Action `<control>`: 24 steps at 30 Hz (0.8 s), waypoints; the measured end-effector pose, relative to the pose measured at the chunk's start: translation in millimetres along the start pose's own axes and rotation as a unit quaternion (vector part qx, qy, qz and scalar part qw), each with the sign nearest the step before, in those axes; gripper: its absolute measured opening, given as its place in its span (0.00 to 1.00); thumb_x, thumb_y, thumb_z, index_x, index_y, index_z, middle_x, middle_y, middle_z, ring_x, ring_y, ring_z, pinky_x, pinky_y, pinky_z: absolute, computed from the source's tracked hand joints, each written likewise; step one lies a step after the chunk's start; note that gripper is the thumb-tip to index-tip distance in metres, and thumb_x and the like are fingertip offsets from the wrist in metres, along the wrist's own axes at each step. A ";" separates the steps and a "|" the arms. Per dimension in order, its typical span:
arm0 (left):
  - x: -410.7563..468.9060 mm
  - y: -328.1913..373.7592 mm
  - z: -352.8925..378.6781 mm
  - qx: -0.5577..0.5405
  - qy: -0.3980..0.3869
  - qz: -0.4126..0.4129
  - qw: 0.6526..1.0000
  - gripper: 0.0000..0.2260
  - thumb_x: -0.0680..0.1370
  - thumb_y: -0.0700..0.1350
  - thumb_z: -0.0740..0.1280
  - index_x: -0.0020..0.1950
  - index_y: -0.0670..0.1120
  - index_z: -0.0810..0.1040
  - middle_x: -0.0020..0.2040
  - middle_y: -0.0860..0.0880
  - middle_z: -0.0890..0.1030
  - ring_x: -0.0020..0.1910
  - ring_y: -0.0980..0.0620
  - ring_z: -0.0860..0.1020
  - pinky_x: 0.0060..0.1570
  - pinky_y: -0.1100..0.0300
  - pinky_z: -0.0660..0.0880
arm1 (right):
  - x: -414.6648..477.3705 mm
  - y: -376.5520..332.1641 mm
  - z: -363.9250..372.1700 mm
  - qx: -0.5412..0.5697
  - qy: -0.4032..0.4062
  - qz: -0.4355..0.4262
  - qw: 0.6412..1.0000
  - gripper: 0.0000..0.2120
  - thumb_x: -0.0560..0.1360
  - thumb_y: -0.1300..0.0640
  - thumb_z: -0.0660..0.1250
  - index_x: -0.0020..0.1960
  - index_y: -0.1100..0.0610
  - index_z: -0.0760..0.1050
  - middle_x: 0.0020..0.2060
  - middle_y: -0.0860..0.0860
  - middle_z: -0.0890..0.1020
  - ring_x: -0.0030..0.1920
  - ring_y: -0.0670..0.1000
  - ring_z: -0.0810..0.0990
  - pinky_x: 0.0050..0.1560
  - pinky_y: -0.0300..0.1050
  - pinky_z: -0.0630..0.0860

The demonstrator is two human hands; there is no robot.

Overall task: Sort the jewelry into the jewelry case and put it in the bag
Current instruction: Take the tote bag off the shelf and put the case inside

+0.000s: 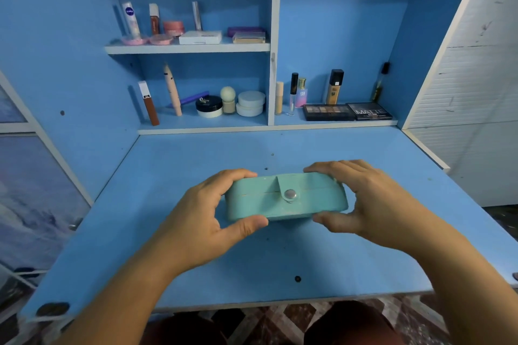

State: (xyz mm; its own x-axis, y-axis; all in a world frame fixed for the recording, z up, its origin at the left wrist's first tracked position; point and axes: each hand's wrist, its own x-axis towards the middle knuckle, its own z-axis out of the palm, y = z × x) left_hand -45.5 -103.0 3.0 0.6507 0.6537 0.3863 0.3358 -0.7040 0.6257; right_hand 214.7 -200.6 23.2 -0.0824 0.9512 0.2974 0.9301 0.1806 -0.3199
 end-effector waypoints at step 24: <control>8.6 -8.6 3.9 -0.029 0.008 -0.001 1.000 0.22 0.71 0.63 0.68 0.63 0.59 0.72 0.57 0.60 0.78 0.57 0.53 0.77 0.55 0.49 0.77 | 6.6 -18.4 37.0 -0.068 0.196 -0.145 0.967 0.16 0.76 0.46 0.64 0.60 0.51 0.76 0.63 0.53 0.77 0.63 0.60 0.75 0.59 0.58 0.74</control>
State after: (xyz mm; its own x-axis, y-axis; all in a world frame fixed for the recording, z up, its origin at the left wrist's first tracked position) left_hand -40.2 -92.4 -1.7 0.6394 0.6600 0.3945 0.2966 -0.6851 0.6654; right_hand 183.8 -188.4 -2.1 -0.2304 0.6927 0.6834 0.9288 0.3660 -0.0579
